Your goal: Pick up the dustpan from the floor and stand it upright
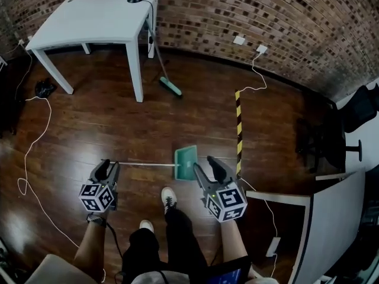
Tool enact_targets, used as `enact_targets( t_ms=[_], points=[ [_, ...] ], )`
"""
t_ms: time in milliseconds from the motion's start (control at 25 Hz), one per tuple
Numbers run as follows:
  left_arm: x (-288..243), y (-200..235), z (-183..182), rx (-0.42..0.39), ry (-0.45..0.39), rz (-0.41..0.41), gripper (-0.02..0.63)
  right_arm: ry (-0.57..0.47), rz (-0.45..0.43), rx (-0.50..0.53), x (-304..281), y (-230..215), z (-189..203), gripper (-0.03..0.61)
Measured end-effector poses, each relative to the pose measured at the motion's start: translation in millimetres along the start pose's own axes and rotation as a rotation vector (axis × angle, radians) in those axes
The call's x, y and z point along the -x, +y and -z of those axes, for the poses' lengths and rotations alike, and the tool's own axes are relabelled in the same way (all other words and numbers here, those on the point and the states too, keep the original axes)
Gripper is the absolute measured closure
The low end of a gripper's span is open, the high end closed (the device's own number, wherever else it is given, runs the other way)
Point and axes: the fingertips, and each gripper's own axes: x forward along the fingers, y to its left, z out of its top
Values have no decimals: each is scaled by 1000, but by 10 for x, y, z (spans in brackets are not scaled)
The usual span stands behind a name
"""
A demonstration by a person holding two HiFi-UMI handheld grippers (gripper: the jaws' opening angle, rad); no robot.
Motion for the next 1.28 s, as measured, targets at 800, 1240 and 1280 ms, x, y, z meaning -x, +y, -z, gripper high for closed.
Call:
enact_targets(
  t_ms=[800, 1240, 1280],
  points=[
    [-2296, 2681, 4102, 517, 145, -250, 353, 374, 69, -273, -1952, -1398, 4381, 270],
    [-2672, 3067, 4377, 791, -32, -166, 319, 429, 116, -173, -1949, -1447, 4885, 267],
    [-2706, 3072, 4335, 800, -61, -150, 319, 433, 111, -155, -1964, -1434, 4911, 274]
  ],
)
